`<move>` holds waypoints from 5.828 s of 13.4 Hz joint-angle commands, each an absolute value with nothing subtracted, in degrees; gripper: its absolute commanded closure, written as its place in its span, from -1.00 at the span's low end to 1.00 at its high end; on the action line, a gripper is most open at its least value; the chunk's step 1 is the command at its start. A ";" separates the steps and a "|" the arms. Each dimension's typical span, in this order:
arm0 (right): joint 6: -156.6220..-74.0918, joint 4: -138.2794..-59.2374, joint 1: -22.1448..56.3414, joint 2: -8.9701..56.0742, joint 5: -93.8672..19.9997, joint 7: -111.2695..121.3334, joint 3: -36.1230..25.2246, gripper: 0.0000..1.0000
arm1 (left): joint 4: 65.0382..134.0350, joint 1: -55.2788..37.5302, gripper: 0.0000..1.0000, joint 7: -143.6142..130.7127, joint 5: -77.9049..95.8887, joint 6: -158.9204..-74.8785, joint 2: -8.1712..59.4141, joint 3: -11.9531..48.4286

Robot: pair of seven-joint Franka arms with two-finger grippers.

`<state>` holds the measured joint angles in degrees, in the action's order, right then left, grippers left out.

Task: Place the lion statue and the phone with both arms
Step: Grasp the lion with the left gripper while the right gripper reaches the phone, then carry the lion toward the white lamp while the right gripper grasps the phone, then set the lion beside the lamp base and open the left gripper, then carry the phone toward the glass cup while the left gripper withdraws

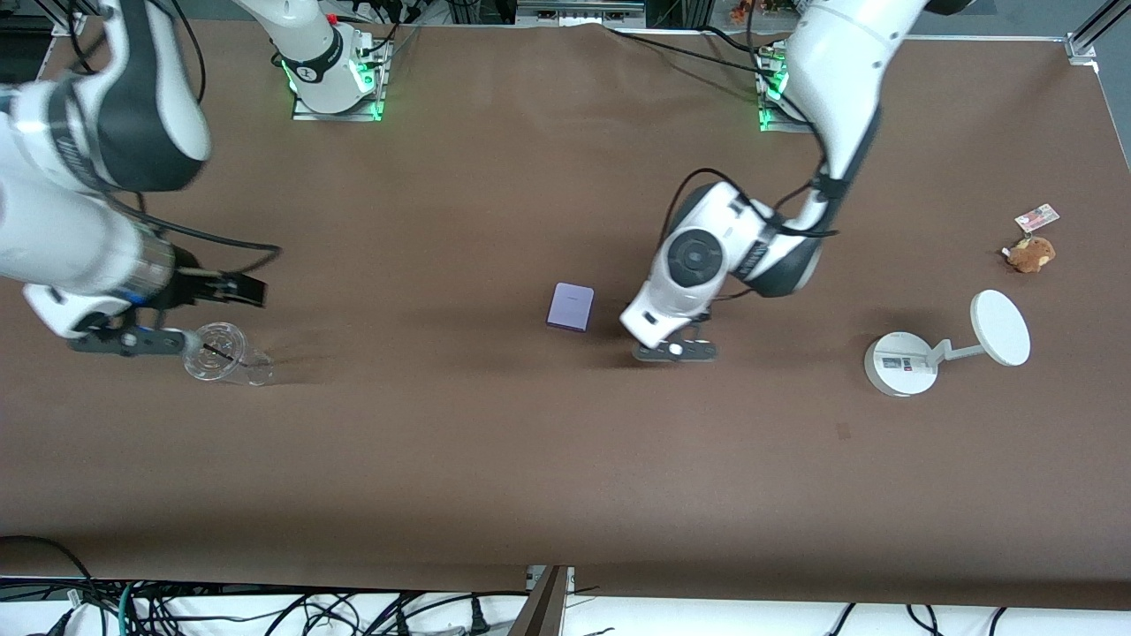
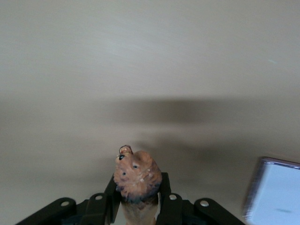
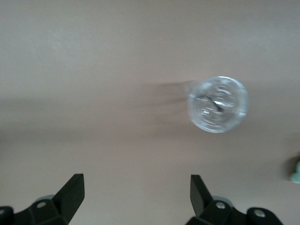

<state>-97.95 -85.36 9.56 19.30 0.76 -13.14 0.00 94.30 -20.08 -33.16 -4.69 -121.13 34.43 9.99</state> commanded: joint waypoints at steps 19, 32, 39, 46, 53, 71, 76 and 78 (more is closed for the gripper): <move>-137.11 -83.41 43.32 46.05 -4.57 -61.96 -0.35 -1.00 | 96.68 4.92 0.65 -9.14 -19.95 -124.01 38.06 10.20; -137.98 -83.41 46.67 48.78 -2.99 -63.37 -0.70 -1.00 | 92.47 4.13 -1.00 -8.62 -20.30 -113.13 29.63 12.22; -140.10 -83.32 47.20 50.19 -1.50 -62.75 -0.70 -1.00 | 82.12 4.66 -1.00 -6.15 -9.78 -105.94 19.08 13.18; -140.10 -83.32 47.11 50.19 0.17 -62.58 -0.70 -0.35 | 73.39 4.92 -1.00 -6.33 -3.16 -90.62 18.81 13.54; -135.11 -83.32 40.19 45.71 2.02 -51.01 -0.88 -0.21 | 74.61 5.71 -1.00 -4.49 -3.16 -85.25 14.51 12.05; -123.38 -92.28 10.63 39.20 0.97 -8.09 -0.97 -0.21 | 94.39 -1.58 -1.00 -2.37 -3.25 -94.57 1.23 3.25; -125.59 -93.16 9.50 40.52 0.97 -6.77 -0.97 -0.21 | 94.39 -1.67 -1.00 -2.55 -3.25 -94.57 1.32 3.25; -125.68 -93.25 8.71 40.69 0.97 -5.45 -0.97 -0.21 | 94.39 -1.67 -1.00 -2.64 -3.25 -94.57 1.32 3.34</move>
